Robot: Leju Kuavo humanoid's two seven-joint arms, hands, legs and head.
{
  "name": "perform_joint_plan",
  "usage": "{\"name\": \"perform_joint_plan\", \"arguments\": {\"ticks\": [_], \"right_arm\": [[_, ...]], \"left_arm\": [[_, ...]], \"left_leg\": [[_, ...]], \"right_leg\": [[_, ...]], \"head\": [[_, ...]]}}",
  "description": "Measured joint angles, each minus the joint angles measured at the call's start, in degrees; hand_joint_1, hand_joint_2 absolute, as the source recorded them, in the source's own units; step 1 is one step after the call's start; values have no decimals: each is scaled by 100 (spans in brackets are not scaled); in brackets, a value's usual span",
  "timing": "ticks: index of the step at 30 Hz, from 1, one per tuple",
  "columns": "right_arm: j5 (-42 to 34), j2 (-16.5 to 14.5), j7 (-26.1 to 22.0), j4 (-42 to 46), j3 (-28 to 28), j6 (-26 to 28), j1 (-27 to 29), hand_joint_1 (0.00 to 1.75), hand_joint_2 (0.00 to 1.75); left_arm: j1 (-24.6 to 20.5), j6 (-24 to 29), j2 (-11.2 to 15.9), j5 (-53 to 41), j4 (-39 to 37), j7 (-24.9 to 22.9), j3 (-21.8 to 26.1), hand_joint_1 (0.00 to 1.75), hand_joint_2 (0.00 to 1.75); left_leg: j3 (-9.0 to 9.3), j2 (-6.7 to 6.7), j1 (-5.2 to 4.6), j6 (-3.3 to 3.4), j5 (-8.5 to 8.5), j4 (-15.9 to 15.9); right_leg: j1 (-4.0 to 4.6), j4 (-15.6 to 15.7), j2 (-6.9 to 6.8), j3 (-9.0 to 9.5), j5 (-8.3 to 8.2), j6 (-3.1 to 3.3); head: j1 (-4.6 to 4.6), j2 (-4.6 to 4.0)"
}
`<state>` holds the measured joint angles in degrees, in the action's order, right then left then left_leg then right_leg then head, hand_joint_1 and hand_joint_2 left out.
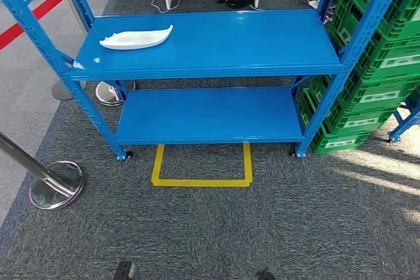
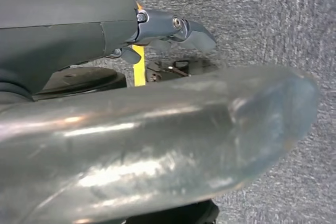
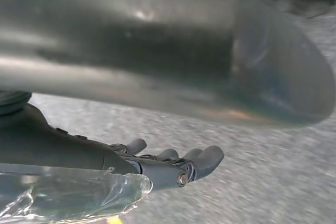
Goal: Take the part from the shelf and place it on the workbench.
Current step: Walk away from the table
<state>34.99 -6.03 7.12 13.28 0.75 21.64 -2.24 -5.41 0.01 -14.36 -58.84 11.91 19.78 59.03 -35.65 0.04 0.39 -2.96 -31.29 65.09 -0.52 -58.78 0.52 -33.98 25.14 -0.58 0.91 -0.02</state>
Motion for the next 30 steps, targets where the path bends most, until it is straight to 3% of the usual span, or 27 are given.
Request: {"name": "perform_joint_plan", "arguments": {"ticks": [2,3,4,6,7,9,10,14,19,30], "right_arm": [[21,9,211,-51,-24,-10,19,0,175],[16,14,262,-69,-37,-9,28,0,175],[9,17,283,-82,-49,-10,34,0,175],[18,22,272,-96,-64,-31,35,0,175],[44,34,259,-98,-66,-55,33,0,175],[143,60,231,-110,-63,-117,32,0,175],[200,74,222,-119,-58,-140,35,0,175],[321,85,288,-148,-49,-126,40,0,175],[321,85,346,-179,-49,-121,39,0,175],[405,85,702,-183,-20,-20,35,0,175]], "left_arm": [[9,8,1,7,0,-2,2,0,0],[14,12,1,15,0,-3,3,0,0],[16,15,2,24,0,-4,4,0,0],[12,18,2,41,0,-4,5,0,0],[7,19,-4,45,0,-4,5,0,0],[2,19,-21,50,0,-4,6,0,0],[3,19,-29,52,0,-4,7,0,0],[17,19,-25,65,0,-3,11,0,0],[17,29,-7,68,0,-3,12,0,0],[17,65,2,68,0,-4,14,0,0]], "left_leg": [[-333,0,1,-7,-247,669],[-390,0,0,1,-220,767],[-337,-1,0,17,-87,646],[24,-5,0,55,305,-64],[210,-9,14,42,427,-429],[389,-16,39,35,504,-801],[394,-17,47,38,492,-829],[387,-18,14,104,501,-823],[386,-17,-18,142,504,-819],[389,-17,-19,155,515,-830]], "right_leg": [[8,0,2,-5,3,18],[11,0,6,-5,4,21],[13,0,14,-3,3,20],[36,-9,36,5,4,7],[56,-30,52,-2,22,22],[115,-52,67,-21,37,40],[119,-47,70,-30,40,50],[95,11,65,2,-9,-36],[59,23,66,7,-22,-92],[55,22,66,4,-21,-101]], "head": [[-11,0],[-12,0],[-12,0],[-14,0],[-28,0],[-23,0],[-16,0],[6,0],[3,0],[1,1]]}}
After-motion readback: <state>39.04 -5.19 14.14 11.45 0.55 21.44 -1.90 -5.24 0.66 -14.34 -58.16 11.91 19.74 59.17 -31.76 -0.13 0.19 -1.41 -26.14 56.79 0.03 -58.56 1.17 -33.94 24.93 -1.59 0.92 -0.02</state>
